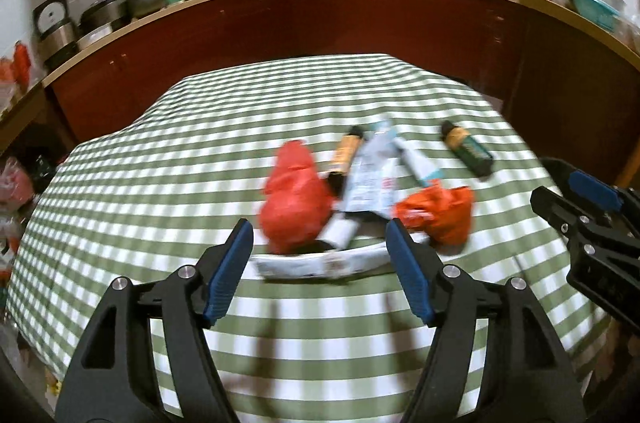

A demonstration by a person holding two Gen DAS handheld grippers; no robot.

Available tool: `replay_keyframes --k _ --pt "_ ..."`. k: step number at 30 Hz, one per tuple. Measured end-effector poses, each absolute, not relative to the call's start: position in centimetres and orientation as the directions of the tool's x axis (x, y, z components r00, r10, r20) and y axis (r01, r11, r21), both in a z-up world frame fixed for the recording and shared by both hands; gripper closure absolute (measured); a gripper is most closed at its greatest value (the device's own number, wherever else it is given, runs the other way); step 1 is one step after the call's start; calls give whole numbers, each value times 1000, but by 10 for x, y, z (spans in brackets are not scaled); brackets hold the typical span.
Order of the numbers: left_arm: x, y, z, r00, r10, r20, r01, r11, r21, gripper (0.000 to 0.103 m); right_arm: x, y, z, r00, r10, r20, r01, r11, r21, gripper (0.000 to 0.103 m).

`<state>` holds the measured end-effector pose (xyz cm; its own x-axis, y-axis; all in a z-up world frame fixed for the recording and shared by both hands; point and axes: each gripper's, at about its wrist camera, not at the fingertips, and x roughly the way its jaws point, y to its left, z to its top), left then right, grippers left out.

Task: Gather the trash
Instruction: 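Move both open tools back over the trash on the table, then grasp the orange plastic bag with the right tool while the left tool grasps the red bag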

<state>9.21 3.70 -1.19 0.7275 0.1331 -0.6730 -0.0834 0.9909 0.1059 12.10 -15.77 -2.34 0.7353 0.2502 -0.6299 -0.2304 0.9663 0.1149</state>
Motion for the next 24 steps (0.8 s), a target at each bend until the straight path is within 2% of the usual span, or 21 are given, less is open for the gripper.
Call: replay_keyframes --k 8,15,16,18,20,24 --pt "88 75 -13 715 164 -680 -139 986 92 31 135 -109 -28 690 314 -652 -305 943 131 35" --pt "90 86 -17 707 155 -690 -141 987 77 29 143 -89 -38 651 307 -694 -320 940 116 35" --pt "91 87 -18 706 150 -692 -139 988 72 29 143 -88 -39 648 305 -697 -319 941 116 37" --pt "93 92 -19 707 145 -692 -137 988 68 29 144 -88 -41 636 304 -709 -324 940 112 52" --pt "96 92 -18 707 138 -694 -131 989 63 29 146 -85 -42 623 302 -721 -326 939 111 59" --pt "98 91 -18 712 124 -691 -120 991 54 28 144 -86 -42 622 302 -722 -327 938 111 61"
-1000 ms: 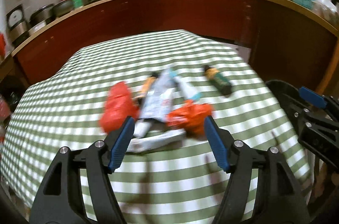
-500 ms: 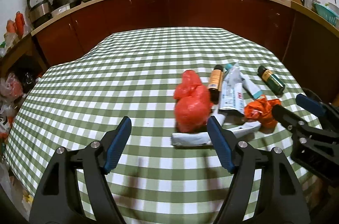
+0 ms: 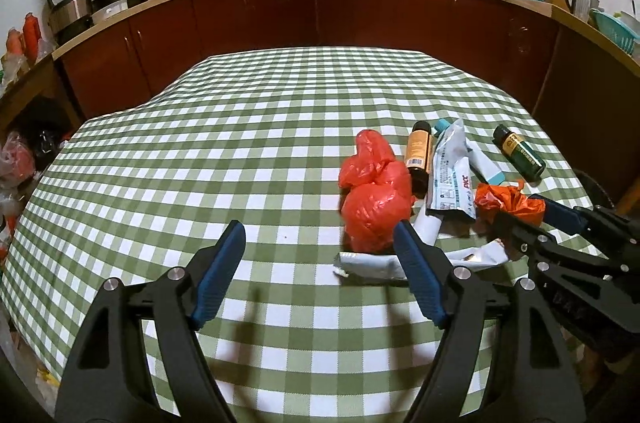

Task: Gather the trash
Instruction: 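Grasp the orange plastic bag with the right tool while the left tool grasps the red bag, then carry the orange bag and red bag over the black bin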

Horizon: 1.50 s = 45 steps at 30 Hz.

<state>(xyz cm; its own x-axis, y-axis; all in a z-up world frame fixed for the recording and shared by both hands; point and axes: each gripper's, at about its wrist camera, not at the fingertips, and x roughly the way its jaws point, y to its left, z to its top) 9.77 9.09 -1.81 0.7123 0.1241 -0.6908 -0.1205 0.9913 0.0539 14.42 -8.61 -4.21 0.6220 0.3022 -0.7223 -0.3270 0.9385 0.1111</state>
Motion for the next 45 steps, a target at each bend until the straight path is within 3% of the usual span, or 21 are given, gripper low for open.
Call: replay_keyframes --k 18,26,45 --pt "129 70 -25 707 104 -700 -87 994 60 28 132 -126 -27 703 222 -676 -261 964 46 61" --pt "140 67 -35 683 60 -728 -39 998 46 64 134 -149 -32 708 199 -677 -222 973 54 61" --pt "111 38 2 780 48 -624 3 997 80 69 122 -196 -19 762 118 -637 -127 991 33 61"
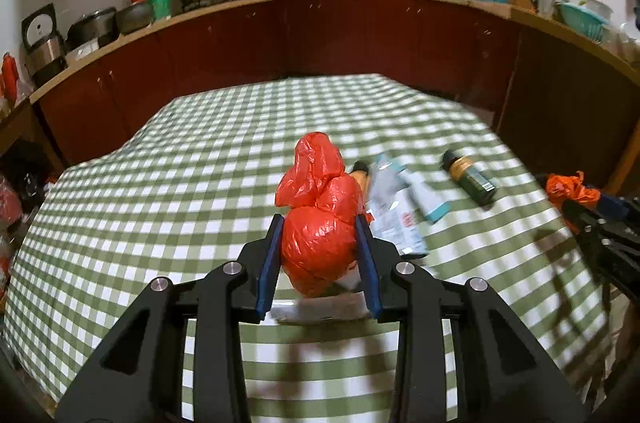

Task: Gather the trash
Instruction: 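Carry the orange bag and red bag over the black bin, then open the right tool dropping the orange bag while the left tool drops the red bag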

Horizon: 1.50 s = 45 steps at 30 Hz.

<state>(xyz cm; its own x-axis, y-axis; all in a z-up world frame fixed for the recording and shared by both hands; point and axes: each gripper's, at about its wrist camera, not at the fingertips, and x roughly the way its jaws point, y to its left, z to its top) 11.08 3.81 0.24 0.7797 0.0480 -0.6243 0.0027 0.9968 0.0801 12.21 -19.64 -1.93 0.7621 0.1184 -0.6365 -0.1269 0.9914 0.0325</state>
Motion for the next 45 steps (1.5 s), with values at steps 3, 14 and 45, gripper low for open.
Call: replay_keyframes --k 3,14,45 --pt "107 20 10 794 10 -607 42 996 72 69 118 -213 -16 773 88 -628 -88 996 30 61" --pt "108 -76 11 787 -153 -598 228 972 51 69 105 -273 -13 794 -54 -606 60 998 -10 61" --pt "141 -208 -35 743 -198 -639 380 912 158 69 120 -342 -43 782 -118 -612 177 983 38 61"
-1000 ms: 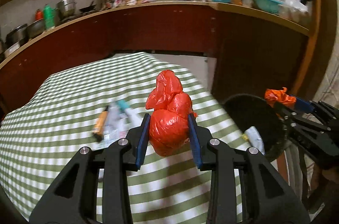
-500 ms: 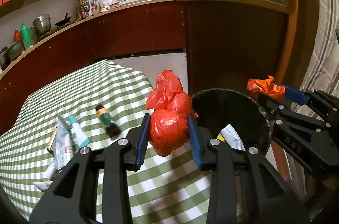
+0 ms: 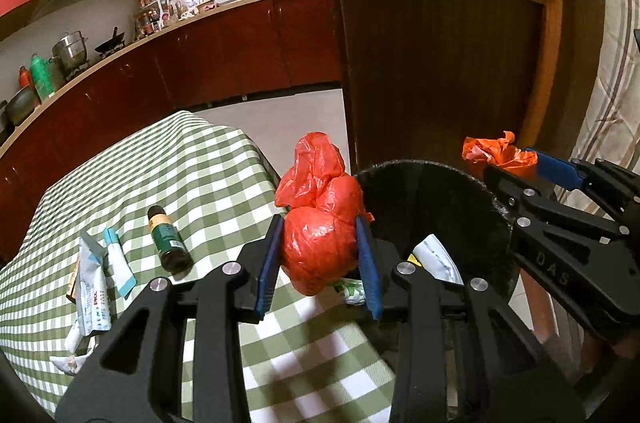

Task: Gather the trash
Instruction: 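Open the right tool dropping the orange bag while the left tool drops the red bag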

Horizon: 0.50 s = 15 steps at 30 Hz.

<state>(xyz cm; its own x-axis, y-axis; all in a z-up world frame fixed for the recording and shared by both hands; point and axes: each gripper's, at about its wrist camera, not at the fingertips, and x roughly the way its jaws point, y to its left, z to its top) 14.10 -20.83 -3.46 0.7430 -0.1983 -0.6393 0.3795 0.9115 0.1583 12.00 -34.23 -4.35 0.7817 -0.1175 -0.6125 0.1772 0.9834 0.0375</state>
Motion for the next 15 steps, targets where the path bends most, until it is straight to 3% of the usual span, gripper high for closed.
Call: replay_keyframes --k 6,9,15 --pt "149 -214 -39 732 -194 -653 380 912 155 67 127 -344 -50 776 -112 -621 175 984 42 59" --pt "153 -214 -40 725 -193 -661 380 912 151 61 129 -348 -51 775 -113 -622 181 982 47 52" --pt "154 -210 -36 730 -189 -657 365 920 141 53 130 -353 -47 778 -114 -618 190 980 58 51"
